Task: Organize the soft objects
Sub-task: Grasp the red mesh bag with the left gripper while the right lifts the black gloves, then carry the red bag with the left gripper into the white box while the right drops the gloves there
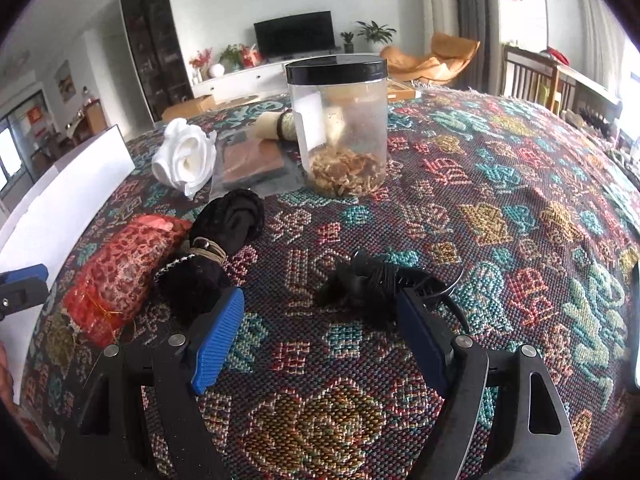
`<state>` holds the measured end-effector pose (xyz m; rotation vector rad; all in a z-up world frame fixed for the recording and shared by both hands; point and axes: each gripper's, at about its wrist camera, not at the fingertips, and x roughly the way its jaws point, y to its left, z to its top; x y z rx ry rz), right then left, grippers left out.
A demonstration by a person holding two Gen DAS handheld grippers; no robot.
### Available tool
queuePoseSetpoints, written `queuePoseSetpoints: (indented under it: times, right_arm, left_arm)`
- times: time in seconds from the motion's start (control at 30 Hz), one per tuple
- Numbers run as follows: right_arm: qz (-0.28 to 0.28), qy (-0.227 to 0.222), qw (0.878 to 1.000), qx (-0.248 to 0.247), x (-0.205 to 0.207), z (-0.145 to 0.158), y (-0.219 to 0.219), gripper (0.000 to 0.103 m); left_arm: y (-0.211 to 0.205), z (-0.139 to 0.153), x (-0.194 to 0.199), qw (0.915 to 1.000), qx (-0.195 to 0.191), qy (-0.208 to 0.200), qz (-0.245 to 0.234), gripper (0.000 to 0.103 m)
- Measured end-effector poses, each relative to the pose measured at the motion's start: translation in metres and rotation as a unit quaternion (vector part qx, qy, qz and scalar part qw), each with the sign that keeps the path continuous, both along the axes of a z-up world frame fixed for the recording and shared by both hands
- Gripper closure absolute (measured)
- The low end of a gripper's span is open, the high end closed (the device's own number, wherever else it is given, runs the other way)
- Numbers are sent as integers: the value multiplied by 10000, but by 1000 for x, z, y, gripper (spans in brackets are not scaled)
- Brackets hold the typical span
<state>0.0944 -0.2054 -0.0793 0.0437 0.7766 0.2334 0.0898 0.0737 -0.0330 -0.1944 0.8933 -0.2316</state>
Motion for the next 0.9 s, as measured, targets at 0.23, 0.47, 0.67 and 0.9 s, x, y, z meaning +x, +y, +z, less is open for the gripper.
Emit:
queuePoseSetpoints:
  times: [0.23, 0.47, 0.67, 0.9]
  right_arm:
    - [-168, -140, 9994, 254, -3, 6, -13, 22]
    - [-655, -572, 9929, 807, -11, 19, -41, 22]
    - [-602, -649, 9910, 1001, -9, 21, -41, 21]
    - [233, 495, 9953, 800, 22, 15, 36, 23]
  left_arm:
    - [-47, -3, 26, 9979, 309, 17, -567, 1]
    - [-53, -35, 59, 9981, 412, 362, -275, 1]
    - [-54, -49, 60, 9951, 628, 530, -554, 65]
    - [-11, -32, 27, 9984, 421, 336, 169, 77]
